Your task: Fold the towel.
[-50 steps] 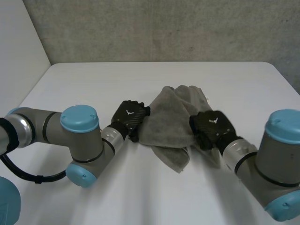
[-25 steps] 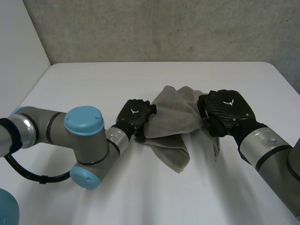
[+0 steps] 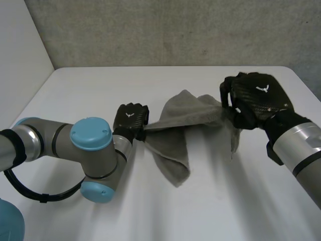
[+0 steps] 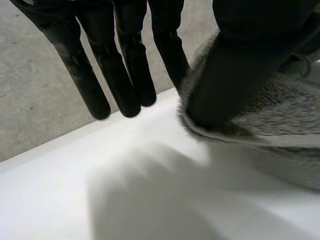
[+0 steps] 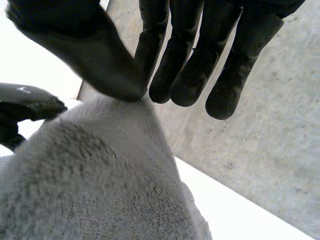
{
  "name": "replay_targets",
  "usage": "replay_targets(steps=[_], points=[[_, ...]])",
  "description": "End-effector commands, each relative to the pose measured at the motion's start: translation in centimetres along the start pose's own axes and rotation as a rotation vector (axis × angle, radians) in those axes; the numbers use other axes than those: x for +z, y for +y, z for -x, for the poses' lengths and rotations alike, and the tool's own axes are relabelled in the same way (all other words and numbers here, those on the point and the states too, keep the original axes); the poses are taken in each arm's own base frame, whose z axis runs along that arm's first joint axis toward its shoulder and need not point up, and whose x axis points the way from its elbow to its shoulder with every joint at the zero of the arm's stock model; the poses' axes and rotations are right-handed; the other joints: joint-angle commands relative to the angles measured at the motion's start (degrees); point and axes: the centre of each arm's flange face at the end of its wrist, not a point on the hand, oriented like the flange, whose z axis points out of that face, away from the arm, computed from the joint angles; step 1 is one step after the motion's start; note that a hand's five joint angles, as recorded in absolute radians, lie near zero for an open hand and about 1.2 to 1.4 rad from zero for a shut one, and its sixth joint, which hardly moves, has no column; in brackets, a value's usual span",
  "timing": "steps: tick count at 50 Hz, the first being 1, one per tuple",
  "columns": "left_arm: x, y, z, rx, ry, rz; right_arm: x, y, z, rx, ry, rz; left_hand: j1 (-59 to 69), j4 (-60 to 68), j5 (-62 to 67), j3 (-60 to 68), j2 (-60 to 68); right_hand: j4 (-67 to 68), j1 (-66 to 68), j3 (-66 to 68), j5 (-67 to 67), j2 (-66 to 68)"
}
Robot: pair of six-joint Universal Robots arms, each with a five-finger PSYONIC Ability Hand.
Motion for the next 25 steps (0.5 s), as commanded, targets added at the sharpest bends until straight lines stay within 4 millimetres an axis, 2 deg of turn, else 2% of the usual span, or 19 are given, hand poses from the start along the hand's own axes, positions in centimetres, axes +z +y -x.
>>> replay_targets(steps=[1,3,5,6,7,8,10,11,13,14,15,16,18,19,20,21,22,24,25], points=[[-0.2,-0.4,0.0,-0.031,-0.003,-0.003,-0.3,-1.3,-0.4,-0.004,0.011,-0.03,23.9,24.3,24.5,23.8,23.8,3.9,4.5,3.5,4.1,4.5],[-0.3,-0.9,-0.1,-0.051,0.001,-0.014,-0.2,-1.6,-0.4,-0.004,0.005,-0.03,23.9,24.3,24.5,23.8,23.8,3.9,4.5,3.5,4.1,4.5],[-0.8,-3.1,0.4,-0.072,-0.002,-0.058,-0.2,-2.4,-0.5,-0.005,-0.012,-0.027,23.9,24.3,24.5,23.8,23.8,3.9,4.5,3.5,4.1,4.5],[-0.8,-3.1,0.4,-0.072,-0.002,-0.058,-0.2,-2.4,-0.5,-0.005,-0.012,-0.027,23.9,24.3,24.5,23.8,23.8,3.9,4.5,3.5,4.1,4.5],[-1.4,-5.4,0.8,-0.077,-0.008,-0.106,-0.2,-3.2,-0.7,-0.01,-0.015,-0.029,23.9,24.3,24.5,23.8,23.8,3.9,4.5,3.5,4.1,4.5],[-1.4,-5.5,0.8,-0.077,-0.008,-0.107,-0.3,-4.2,-0.9,-0.016,-0.019,-0.036,23.9,24.3,24.5,23.8,23.8,3.9,4.5,3.5,4.1,4.5],[-2.8,-10.0,1.7,-0.082,-0.024,-0.214,-0.5,-5.2,-1.1,-0.02,-0.024,-0.043,23.9,24.3,24.5,23.8,23.8,3.9,4.5,3.5,4.1,4.5],[-2.8,-10.0,1.7,-0.082,-0.024,-0.215,-0.5,-5.2,-1.1,-0.02,-0.024,-0.043,23.9,24.3,24.5,23.8,23.8,3.9,4.5,3.5,4.1,4.5],[-4.8,-15.2,3.0,-0.083,-0.04,-0.343,-0.8,-6.9,-1.5,-0.028,-0.033,-0.05,23.9,24.3,24.5,23.8,23.8,3.9,4.5,3.5,4.1,4.5],[-4.8,-15.2,3.0,-0.083,-0.04,-0.343,-0.8,-6.9,-1.5,-0.028,-0.033,-0.05,23.9,24.3,24.5,23.8,23.8,3.9,4.5,3.5,4.1,4.5],[-5.7,-17.2,3.5,-0.081,-0.037,-0.394,-0.9,-7.3,-1.6,-0.027,-0.045,-0.045,23.9,24.3,24.5,23.8,23.8,3.9,4.5,3.5,4.1,4.5],[-5.7,-17.2,3.5,-0.081,-0.037,-0.394,-1.0,-7.1,-1.4,-0.02,-0.068,-0.029,23.9,24.3,24.5,23.8,23.8,3.9,4.5,3.5,4.1,4.5],[-7.0,-18.9,3.3,-0.069,0.013,-0.429,-1.0,-6.5,-1.1,-0.006,-0.091,0.002,23.9,24.3,24.5,23.8,23.8,3.9,4.5,3.5,4.1,4.5],[-7.4,-18.2,2.7,-0.063,0.052,-0.402,-1.0,-5.2,-1.0,0.009,-0.103,0.043,23.9,24.3,24.5,23.8,23.8,-1.6,-1.0,-2.0,-1.3,-0.9],[-7.4,-18.2,2.7,-0.063,0.052,-0.401,-1.0,-5.2,-1.0,0.009,-0.103,0.044,23.9,24.3,24.5,23.8,23.8,-1.6,-1.0,-2.0,-1.4,-1.0],[-7.6,-17.2,2.5,-0.059,0.072,-0.367,-0.8,-3.0,-0.9,0.029,-0.105,0.108,23.9,24.3,24.5,23.8,23.8,-25.8,-25.2,-26.2,-25.5,-25.1],[-7.8,-16.2,2.3,-0.058,0.082,-0.342,-0.8,-2.9,-0.9,0.029,-0.105,0.109,23.9,24.3,24.5,23.8,23.8,-26.0,-25.4,-26.4,-25.8,-25.4],[-8.0,-15.4,2.2,-0.059,0.087,-0.316,-0.2,1.7,-0.2,0.056,-0.132,0.217,23.9,24.3,24.5,23.8,23.8,-50.6,-50.0,-51.0,-50.4,-50.0],[-8.0,-15.4,2.1,-0.059,0.087,-0.316,-0.2,1.8,-0.2,0.057,-0.132,0.218,23.9,24.3,24.5,23.8,23.8,-50.7,-50.1,-51.1,-50.5,-50.1]])
